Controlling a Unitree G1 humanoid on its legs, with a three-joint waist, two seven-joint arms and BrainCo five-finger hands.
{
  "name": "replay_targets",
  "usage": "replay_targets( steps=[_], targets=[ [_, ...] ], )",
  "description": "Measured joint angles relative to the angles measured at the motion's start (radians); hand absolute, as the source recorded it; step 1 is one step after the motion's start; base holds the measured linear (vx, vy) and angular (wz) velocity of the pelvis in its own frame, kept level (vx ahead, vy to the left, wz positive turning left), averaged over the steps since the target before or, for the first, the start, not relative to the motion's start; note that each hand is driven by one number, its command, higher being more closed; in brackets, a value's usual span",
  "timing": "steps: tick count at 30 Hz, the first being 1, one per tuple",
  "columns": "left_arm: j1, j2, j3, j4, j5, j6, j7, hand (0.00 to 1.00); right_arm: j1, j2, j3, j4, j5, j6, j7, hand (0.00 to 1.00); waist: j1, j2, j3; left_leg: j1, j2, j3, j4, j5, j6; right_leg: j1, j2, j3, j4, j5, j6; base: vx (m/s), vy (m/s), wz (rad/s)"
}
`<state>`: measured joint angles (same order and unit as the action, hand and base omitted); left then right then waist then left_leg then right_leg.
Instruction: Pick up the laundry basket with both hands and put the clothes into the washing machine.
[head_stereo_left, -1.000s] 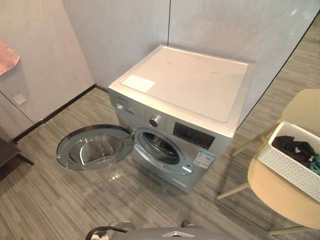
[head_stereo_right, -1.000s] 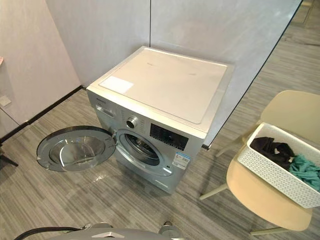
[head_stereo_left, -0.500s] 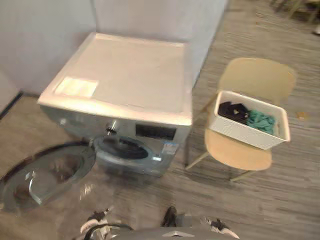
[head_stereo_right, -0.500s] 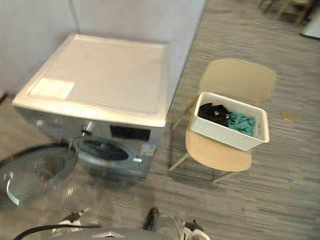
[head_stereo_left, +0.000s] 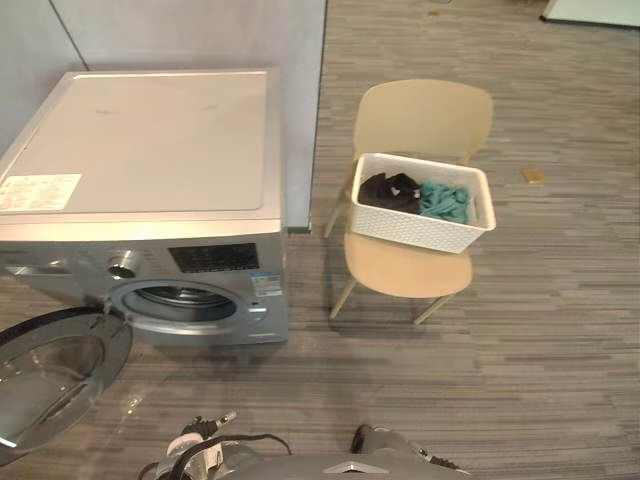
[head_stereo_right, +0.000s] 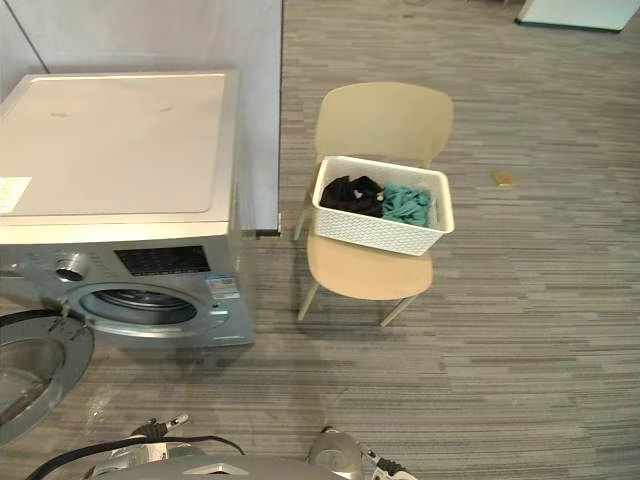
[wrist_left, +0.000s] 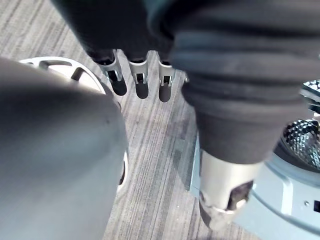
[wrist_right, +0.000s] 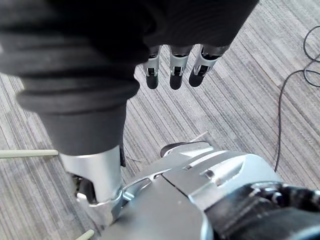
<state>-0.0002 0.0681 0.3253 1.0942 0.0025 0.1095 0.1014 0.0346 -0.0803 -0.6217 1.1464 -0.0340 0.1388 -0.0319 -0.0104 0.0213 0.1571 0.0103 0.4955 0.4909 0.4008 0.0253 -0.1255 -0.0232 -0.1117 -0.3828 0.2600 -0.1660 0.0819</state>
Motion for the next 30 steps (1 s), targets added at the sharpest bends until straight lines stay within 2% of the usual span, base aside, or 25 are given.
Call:
replay_targets(
  steps=[1,2,4,5,6,7,8,9,10,11,12,14,16,17,18,19,20,21,22,24,25,27,28,29,30],
  targets=[
    [0.018,0.015,0.0,-0.036,0.001,-0.007,0.004,0.0,0.003,-0.005,0.025,0.006,0.01,0.0,-0.001,0.0,0.003,0.002,0.003,-0.056,0.062,-0.021,0.15,0.06,0.123,0.038,0.032,0.024,-0.042,0.011,-0.02,0.0,-0.221,-0.38],
    [0.022,0.02,0.0,-0.044,0.001,-0.01,0.005,0.0,0.001,-0.009,0.029,0.004,0.012,0.0,-0.002,0.0,0.005,-0.009,0.008,-0.084,0.073,-0.046,0.197,0.069,0.147,0.055,0.035,0.026,-0.059,0.02,-0.023,0.03,-0.204,-0.43],
    [0.016,0.008,0.001,-0.047,0.001,-0.01,0.0,0.0,-0.001,-0.03,0.031,-0.011,0.032,-0.005,-0.004,0.0,0.004,0.008,0.013,-0.149,0.001,-0.14,0.309,-0.05,0.089,0.088,0.043,0.052,-0.108,0.035,-0.044,0.05,-0.054,-0.34],
    [0.025,-0.012,0.0,-0.046,0.001,-0.003,0.0,0.0,-0.01,-0.054,0.035,-0.011,0.032,-0.005,-0.004,0.0,0.007,0.023,0.019,-0.179,-0.112,-0.213,0.309,-0.137,0.034,0.093,0.038,0.077,-0.134,0.048,-0.051,0.06,0.036,-0.66],
    [0.041,-0.022,0.001,-0.042,0.0,0.002,0.0,0.0,-0.027,-0.066,0.039,-0.011,0.031,-0.005,-0.003,0.0,0.021,0.031,0.025,-0.185,-0.224,-0.247,0.241,-0.194,0.016,0.091,0.036,0.105,-0.15,0.06,-0.053,0.05,0.059,-0.75],
    [0.052,-0.021,-0.003,-0.037,0.0,0.007,-0.001,0.0,-0.034,-0.067,0.04,-0.011,0.031,-0.005,-0.003,0.0,0.026,0.033,0.026,-0.184,-0.272,-0.246,0.185,-0.201,0.021,0.091,0.037,0.12,-0.157,0.063,-0.052,0.05,0.079,-0.76],
    [0.068,-0.021,-0.004,-0.025,0.0,0.01,-0.001,0.0,-0.043,-0.067,0.042,-0.013,0.028,-0.005,-0.002,0.0,0.033,0.038,0.026,-0.177,-0.346,-0.246,0.04,-0.205,0.034,0.088,0.043,0.139,-0.164,0.064,-0.049,0.06,0.082,-0.65],
    [0.083,-0.012,-0.004,-0.016,0.001,0.014,-0.001,0.0,-0.048,-0.048,0.045,-0.02,0.027,-0.005,-0.002,0.0,0.057,0.04,0.025,-0.144,-0.379,-0.239,-0.056,-0.206,0.067,0.082,0.041,0.179,-0.17,0.062,-0.042,0.11,0.064,-0.5],
    [0.089,-0.008,-0.002,-0.015,0.001,0.015,-0.001,0.0,-0.047,-0.038,0.058,-0.022,0.027,-0.005,-0.002,0.0,0.06,0.032,0.021,-0.132,-0.397,-0.243,-0.085,-0.207,0.05,0.074,0.037,0.188,-0.185,0.065,-0.041,0.13,0.043,-0.47],
    [0.089,-0.009,0.012,-0.012,0.001,0.014,-0.002,0.0,-0.067,-0.032,0.074,-0.021,0.026,-0.003,0.0,0.0,0.076,0.004,0.024,-0.135,-0.421,-0.263,-0.084,-0.22,0.034,0.061,0.032,0.214,-0.202,0.085,-0.023,0.15,0.059,-0.5],
    [0.095,-0.013,0.033,0.004,0.0,0.018,-0.002,0.0,-0.083,-0.035,0.087,-0.021,0.025,-0.005,-0.001,0.0,0.095,0.017,0.041,-0.145,-0.446,-0.313,-0.051,-0.258,0.069,0.066,0.044,0.242,-0.206,0.088,-0.015,0.14,0.115,-0.61],
    [0.114,-0.024,0.07,0.017,0.0,0.025,0.0,0.0,-0.104,-0.034,0.091,-0.03,0.01,-0.007,0.0,0.0,0.096,0.031,0.048,-0.116,-0.444,-0.296,-0.018,-0.3,0.098,0.084,0.039,0.27,-0.169,0.065,0.001,0.21,0.14,-0.53],
    [0.128,-0.033,0.087,0.017,0.0,0.025,0.002,0.0,-0.09,-0.021,0.094,-0.045,-0.003,-0.015,0.0,0.0,0.094,0.031,0.044,-0.051,-0.462,-0.265,-0.048,-0.305,0.115,0.064,0.007,0.266,-0.03,-0.001,0.003,0.25,0.115,-0.32],
    [0.128,-0.032,0.084,0.016,0.0,0.023,0.0,0.0,-0.076,-0.012,0.111,-0.059,-0.004,-0.015,0.002,0.0,0.099,0.027,0.034,-0.008,-0.475,-0.242,-0.088,-0.304,0.118,-0.006,-0.017,0.27,0.124,-0.033,0.006,0.21,0.078,-0.44],
    [0.132,-0.028,0.069,0.015,0.0,0.023,0.001,0.0,-0.074,-0.004,0.149,-0.065,0.0,-0.019,0.005,0.0,0.091,0.012,0.02,0.02,-0.487,-0.215,-0.125,-0.297,0.13,-0.099,-0.041,0.282,0.308,-0.047,0.039,0.21,0.064,-0.52],
    [0.133,-0.024,0.063,0.015,0.001,0.023,0.001,0.0,-0.078,-0.003,0.155,-0.069,-0.001,-0.023,0.008,0.0,0.086,0.004,0.016,0.033,-0.493,-0.202,-0.136,-0.294,0.134,-0.143,-0.049,0.297,0.397,-0.045,0.062,0.23,0.012,-0.47],
    [0.12,-0.012,0.047,0.013,0.001,0.023,0.001,0.0,-0.078,-0.003,0.168,-0.073,0.0,-0.029,0.008,0.0,0.077,-0.009,0.016,0.064,-0.501,-0.202,-0.142,-0.292,0.136,-0.21,-0.061,0.313,0.551,-0.024,0.097,0.21,-0.032,-0.21],
    [0.108,-0.01,0.039,0.011,0.001,0.024,0.001,0.0,-0.077,-0.004,0.167,-0.078,0.0,-0.03,0.008,0.0,0.067,-0.012,0.02,0.08,-0.501,-0.212,-0.141,-0.292,0.137,-0.229,-0.067,0.316,0.619,-0.025,0.096,0.32,-0.143,0.2],
    [0.083,-0.002,0.016,-0.006,0.001,0.023,0.002,0.0,-0.065,-0.013,0.164,-0.079,-0.001,-0.028,0.007,0.0,0.043,-0.012,0.026,0.117,-0.494,-0.257,-0.141,-0.292,0.137,-0.251,-0.077,0.293,0.715,-0.061,0.076,0.27,-0.178,0.46],
    [0.05,-0.003,0.004,-0.031,0.001,0.012,0.002,0.0,-0.044,-0.008,0.133,-0.093,-0.003,-0.027,0.005,0.0,0.033,-0.01,0.027,0.138,-0.472,-0.284,-0.14,-0.292,0.136,-0.271,-0.112,0.246,0.709,-0.096,0.044,0.25,-0.24,0.61],
    [0.01,-0.019,0.003,-0.053,0.002,0.007,0.002,0.0,-0.019,-0.006,0.095,-0.112,-0.003,-0.026,0.005,0.0,0.035,-0.005,0.027,0.148,-0.445,-0.321,-0.137,-0.294,0.133,-0.297,-0.168,0.227,0.628,-0.101,0.026,0.24,-0.295,0.63],
    [-0.021,-0.037,-0.005,-0.064,0.002,0.0,0.002,0.0,0.004,-0.001,0.057,-0.123,-0.003,-0.025,0.003,0.0,0.03,0.004,0.026,0.145,-0.405,-0.365,-0.114,-0.308,0.108,-0.286,-0.211,0.242,0.454,-0.079,0.013,0.24,-0.381,0.69],
    [-0.028,-0.046,-0.012,-0.07,0.015,-0.003,0.001,0.0,0.02,0.013,0.033,-0.131,-0.007,-0.022,0.0,0.0,0.034,0.006,0.024,0.153,-0.36,-0.392,-0.092,-0.339,0.055,-0.263,-0.215,0.293,0.255,-0.011,0.025,0.24,-0.469,0.54],
    [-0.024,-0.045,-0.011,-0.075,0.026,-0.003,0.002,0.0,0.026,0.022,0.02,-0.135,-0.014,-0.02,-0.001,0.0,0.034,-0.002,0.019,0.152,-0.347,-0.401,-0.087,-0.351,0.035,-0.244,-0.216,0.322,0.17,0.036,0.028,0.29,-0.63,0.45],
    [-0.006,-0.034,-0.002,-0.086,0.047,-0.003,0.004,0.0,0.048,0.046,0.017,-0.139,-0.014,-0.01,-0.002,0.0,0.032,-0.032,0.001,0.153,-0.326,-0.414,-0.074,-0.38,-0.014,-0.221,-0.218,0.351,0.067,0.12,0.045,0.21,-0.475,0.34]
  ],
)
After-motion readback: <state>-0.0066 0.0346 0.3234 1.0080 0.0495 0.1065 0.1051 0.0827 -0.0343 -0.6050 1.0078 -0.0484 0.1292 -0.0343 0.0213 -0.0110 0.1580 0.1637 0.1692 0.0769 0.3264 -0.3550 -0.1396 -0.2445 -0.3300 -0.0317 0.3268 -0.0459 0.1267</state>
